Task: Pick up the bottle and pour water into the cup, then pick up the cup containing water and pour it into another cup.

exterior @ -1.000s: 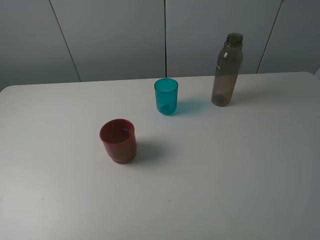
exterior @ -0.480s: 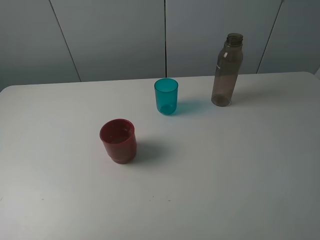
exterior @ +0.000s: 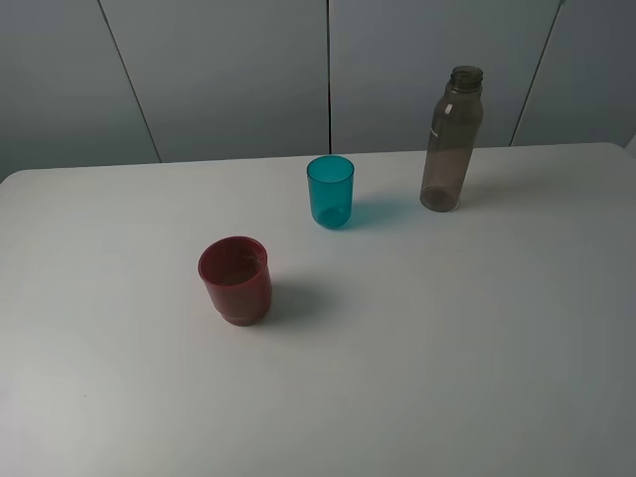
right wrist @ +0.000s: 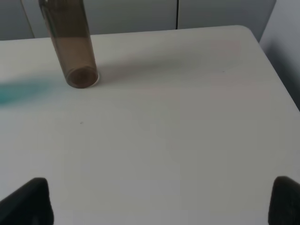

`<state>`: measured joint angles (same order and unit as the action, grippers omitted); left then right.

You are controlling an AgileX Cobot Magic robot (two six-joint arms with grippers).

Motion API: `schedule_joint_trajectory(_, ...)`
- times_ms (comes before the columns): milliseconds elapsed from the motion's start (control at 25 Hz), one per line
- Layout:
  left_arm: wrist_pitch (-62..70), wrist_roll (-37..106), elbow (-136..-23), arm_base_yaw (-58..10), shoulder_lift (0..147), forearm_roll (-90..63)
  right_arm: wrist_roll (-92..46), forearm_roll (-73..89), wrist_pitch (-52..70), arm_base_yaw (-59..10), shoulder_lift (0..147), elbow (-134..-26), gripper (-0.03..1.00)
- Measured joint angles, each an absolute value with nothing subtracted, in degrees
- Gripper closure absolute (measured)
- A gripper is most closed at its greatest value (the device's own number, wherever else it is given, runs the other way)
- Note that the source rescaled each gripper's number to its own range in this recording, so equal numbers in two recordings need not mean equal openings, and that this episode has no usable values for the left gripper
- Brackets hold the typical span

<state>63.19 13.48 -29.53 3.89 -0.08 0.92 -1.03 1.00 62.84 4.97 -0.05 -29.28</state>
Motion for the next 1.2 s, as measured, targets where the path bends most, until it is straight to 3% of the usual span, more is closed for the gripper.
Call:
schedule_joint_trajectory(360, 63.19, 13.48, -29.53, 3.89, -0.08, 0.92, -0.67, 1.0, 62.84, -1.11, -0.05, -29.28, -0.03)
schedule_joint_trajectory(1200, 63.19, 13.48, -29.53, 3.89, -0.08, 0.92, 0.85, 0.9, 62.84, -1.19, -0.05, -29.28, -0.03)
